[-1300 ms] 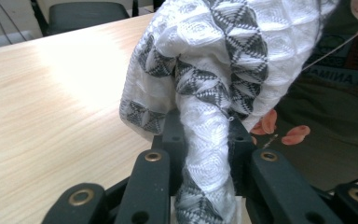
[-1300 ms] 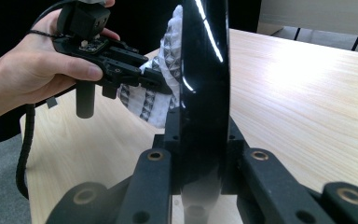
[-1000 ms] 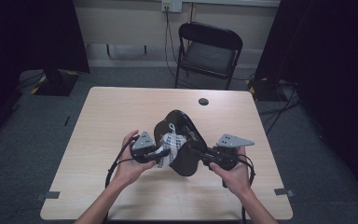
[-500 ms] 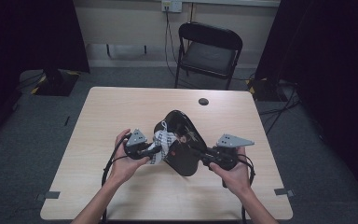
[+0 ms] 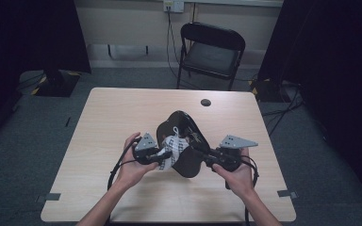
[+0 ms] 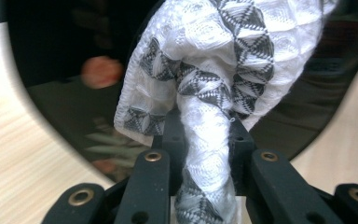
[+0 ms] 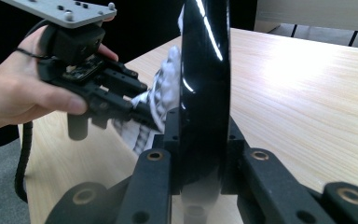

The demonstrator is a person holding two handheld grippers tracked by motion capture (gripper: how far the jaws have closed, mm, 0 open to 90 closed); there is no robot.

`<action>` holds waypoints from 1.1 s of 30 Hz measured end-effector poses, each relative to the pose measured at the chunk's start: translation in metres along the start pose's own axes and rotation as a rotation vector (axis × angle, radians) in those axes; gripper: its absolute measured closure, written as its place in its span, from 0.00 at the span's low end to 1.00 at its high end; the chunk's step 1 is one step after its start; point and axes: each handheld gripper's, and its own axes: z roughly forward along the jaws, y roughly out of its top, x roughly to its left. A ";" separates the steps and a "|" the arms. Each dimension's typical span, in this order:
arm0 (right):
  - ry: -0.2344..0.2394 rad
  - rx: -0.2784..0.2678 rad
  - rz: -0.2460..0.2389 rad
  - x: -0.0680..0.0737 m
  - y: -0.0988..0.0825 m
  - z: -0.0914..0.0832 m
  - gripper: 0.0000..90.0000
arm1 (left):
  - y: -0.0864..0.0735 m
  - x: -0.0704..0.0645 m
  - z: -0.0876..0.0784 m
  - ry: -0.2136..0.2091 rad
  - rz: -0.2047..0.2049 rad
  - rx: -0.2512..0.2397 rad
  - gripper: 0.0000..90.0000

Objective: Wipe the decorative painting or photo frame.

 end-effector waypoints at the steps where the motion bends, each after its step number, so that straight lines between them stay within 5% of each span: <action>1: 0.001 0.000 0.000 0.000 0.000 0.000 0.88 | -0.002 0.005 -0.002 0.022 -0.017 -0.002 0.84; 4: 0.004 0.002 -0.004 0.001 0.000 0.000 0.88 | -0.009 0.021 -0.006 0.067 -0.061 0.008 0.84; 8: 0.008 0.001 -0.008 0.002 0.001 0.002 0.88 | -0.016 0.027 -0.007 0.061 -0.087 0.019 0.84; 19: -0.001 -0.001 0.006 0.000 0.000 0.000 0.88 | -0.012 -0.005 0.011 -0.075 0.014 0.058 0.84; 22: -0.005 0.000 0.005 -0.001 0.000 0.000 0.88 | -0.012 -0.001 0.011 -0.066 0.006 0.046 0.84; 29: 0.004 0.003 -0.003 0.001 0.001 0.000 0.88 | -0.019 0.028 -0.001 0.064 -0.073 0.030 0.84; 33: 0.007 -0.002 -0.004 0.003 0.001 0.002 0.88 | -0.027 0.035 -0.001 0.058 -0.099 0.039 0.84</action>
